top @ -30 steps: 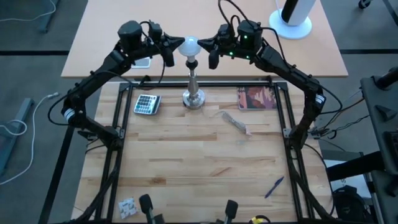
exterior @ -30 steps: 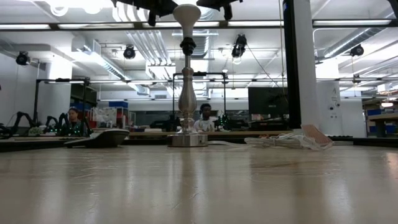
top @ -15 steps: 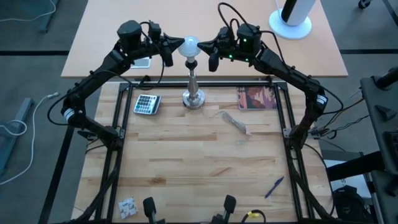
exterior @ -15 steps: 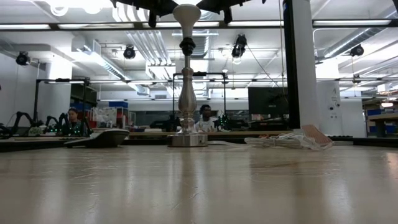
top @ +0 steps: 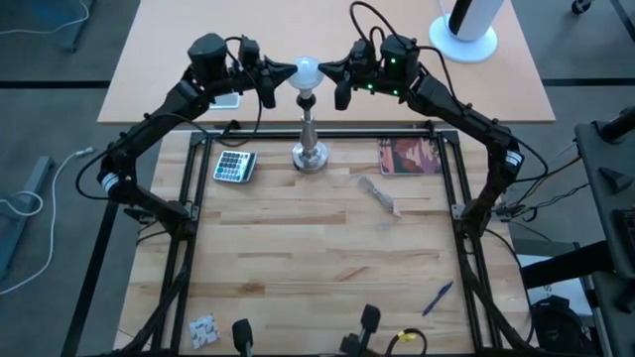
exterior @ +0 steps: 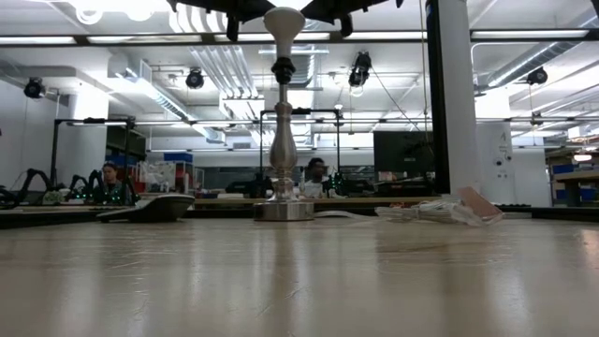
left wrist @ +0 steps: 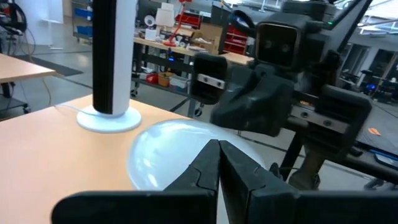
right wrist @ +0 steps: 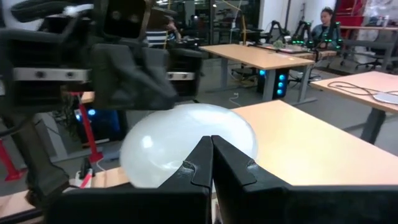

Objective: Screw lightbulb
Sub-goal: Remove the lightbulb from the table lamp

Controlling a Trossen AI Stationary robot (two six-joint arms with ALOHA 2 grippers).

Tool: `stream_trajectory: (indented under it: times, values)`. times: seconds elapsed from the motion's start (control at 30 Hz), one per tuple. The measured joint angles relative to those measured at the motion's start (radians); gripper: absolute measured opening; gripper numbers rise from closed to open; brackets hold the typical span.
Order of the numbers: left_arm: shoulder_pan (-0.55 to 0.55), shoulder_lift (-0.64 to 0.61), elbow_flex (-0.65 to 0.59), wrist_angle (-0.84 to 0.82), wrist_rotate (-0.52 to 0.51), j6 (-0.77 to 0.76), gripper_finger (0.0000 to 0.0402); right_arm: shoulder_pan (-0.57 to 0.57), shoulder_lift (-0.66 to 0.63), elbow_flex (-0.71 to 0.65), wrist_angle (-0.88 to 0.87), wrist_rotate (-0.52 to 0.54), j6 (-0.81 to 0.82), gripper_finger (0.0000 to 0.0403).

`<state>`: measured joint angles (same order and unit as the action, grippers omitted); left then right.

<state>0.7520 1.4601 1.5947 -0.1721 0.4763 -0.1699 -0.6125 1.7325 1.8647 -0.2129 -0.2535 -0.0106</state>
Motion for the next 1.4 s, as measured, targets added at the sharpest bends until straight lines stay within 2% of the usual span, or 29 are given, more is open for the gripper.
stream_trajectory:
  times: [0.4,0.57,0.77,0.83,1.0,1.07,1.23,1.4]
  values:
    - [-0.018,-0.009,0.001,-0.008,0.013,-0.008,0.0000,-0.010,0.001,0.009,0.031,0.010,0.084,0.0000]
    - [-0.018,-0.025,0.052,-0.012,0.012,0.021,0.0000,-0.004,-0.003,0.038,0.008,0.005,0.097,0.0000]
    - [-0.013,-0.023,0.121,-0.092,-0.111,0.184,0.0000,-0.001,-0.008,0.079,-0.007,-0.005,0.106,0.0000]
    - [0.003,-0.023,0.127,-0.112,-0.124,0.223,0.0000,0.003,-0.010,0.081,-0.006,-0.005,0.108,0.0000]
    - [0.046,-0.022,0.081,-0.154,-0.130,0.268,0.0000,0.016,-0.009,0.077,-0.005,-0.007,0.105,0.0000]
    - [0.054,-0.022,0.056,-0.155,-0.099,0.269,0.0000,0.020,-0.009,0.068,-0.001,-0.008,0.096,0.0000]
    - [0.058,-0.026,-0.007,-0.078,-0.055,0.237,0.0000,0.023,0.008,0.044,0.013,-0.005,0.091,0.0000]
    - [0.057,-0.024,-0.011,-0.064,-0.039,0.210,0.0000,0.023,0.038,0.044,0.024,-0.008,0.097,0.0000]
